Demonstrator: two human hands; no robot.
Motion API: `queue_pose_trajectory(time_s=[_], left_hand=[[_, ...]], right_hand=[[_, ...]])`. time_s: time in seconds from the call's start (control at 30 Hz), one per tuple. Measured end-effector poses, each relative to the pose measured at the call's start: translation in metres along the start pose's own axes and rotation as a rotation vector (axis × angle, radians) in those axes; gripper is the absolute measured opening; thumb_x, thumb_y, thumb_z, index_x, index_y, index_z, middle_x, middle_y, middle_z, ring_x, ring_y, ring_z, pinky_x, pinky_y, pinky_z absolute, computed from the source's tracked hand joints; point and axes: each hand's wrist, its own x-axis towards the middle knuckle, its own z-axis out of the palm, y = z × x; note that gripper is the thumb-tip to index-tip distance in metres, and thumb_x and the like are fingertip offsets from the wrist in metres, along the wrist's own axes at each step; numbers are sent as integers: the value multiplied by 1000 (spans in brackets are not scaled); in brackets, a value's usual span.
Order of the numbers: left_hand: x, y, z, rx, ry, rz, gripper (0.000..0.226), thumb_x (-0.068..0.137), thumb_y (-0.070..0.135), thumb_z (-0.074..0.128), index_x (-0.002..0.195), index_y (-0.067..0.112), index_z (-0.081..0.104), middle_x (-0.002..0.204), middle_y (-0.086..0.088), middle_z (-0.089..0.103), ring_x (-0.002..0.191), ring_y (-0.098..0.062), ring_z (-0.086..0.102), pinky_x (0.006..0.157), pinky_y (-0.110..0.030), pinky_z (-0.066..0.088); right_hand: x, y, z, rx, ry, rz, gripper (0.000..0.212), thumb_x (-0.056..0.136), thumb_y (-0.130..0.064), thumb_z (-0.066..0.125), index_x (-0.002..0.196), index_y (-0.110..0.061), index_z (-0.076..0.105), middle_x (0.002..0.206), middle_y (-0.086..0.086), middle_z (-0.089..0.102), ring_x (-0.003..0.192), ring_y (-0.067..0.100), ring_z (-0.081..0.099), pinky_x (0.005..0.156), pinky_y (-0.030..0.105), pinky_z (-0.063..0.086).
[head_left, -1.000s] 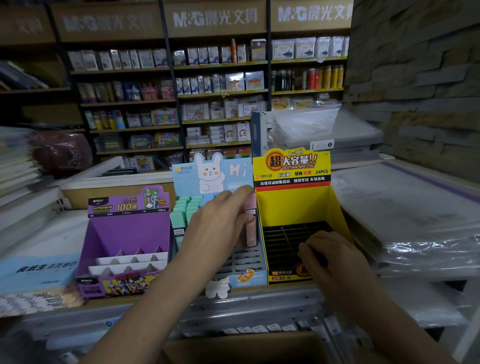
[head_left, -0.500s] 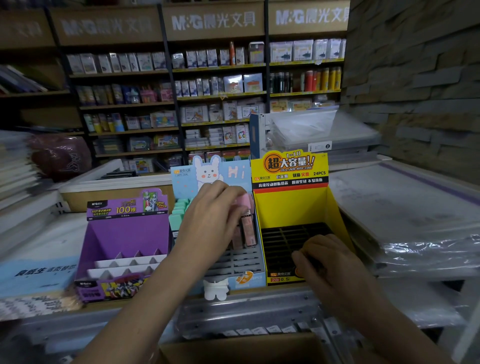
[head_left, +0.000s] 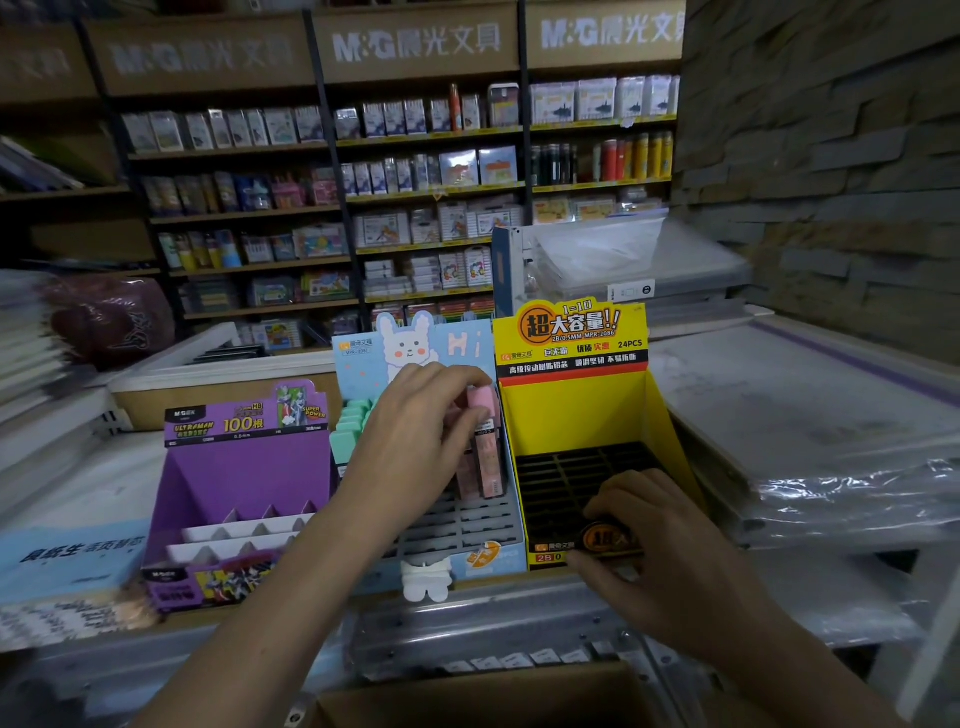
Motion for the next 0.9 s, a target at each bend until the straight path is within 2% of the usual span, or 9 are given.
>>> queue_pose_trajectory(time_s=[0.33, 0.47, 0.67, 0.77, 0.9], left_hand=[[2, 0, 2, 39, -19, 22, 22, 94, 21, 70, 117, 19, 69, 105, 2, 68, 100, -20, 56, 88, -40, 48], [0, 0, 3, 47, -9, 57, 21, 91, 22, 75, 111, 18, 72, 97, 6, 62, 96, -20, 54, 85, -38, 47], [-2, -1, 6, 194, -17, 105, 22, 85, 21, 81, 103, 10, 74, 98, -6, 64, 93, -29, 57, 78, -44, 49], [-1, -2, 6, 220, -20, 117, 25, 84, 22, 82, 105, 12, 74, 97, -6, 64, 91, -31, 58, 77, -44, 48], [-4, 0, 6, 227, -49, 122, 38, 84, 24, 82, 119, 15, 69, 104, -5, 64, 95, -30, 57, 81, -42, 47]], right_hand=[[1, 0, -1, 12, -8, 13, 26, 79, -38, 81, 94, -20, 70, 94, -10, 61, 91, 11, 55, 74, 28, 54], [0, 0, -1, 11, -7, 18, 26, 79, -39, 80, 94, -21, 70, 94, -11, 60, 91, 11, 55, 75, 27, 52], [1, -1, -2, 8, -10, 20, 26, 79, -39, 80, 93, -20, 70, 93, -10, 60, 90, 12, 55, 74, 29, 52], [1, -1, -2, 6, -9, 24, 27, 78, -39, 80, 93, -19, 70, 93, -10, 61, 90, 12, 55, 73, 30, 53], [0, -3, -3, -6, -20, 31, 29, 78, -39, 81, 95, -18, 71, 94, -9, 61, 90, 12, 55, 74, 31, 54]])
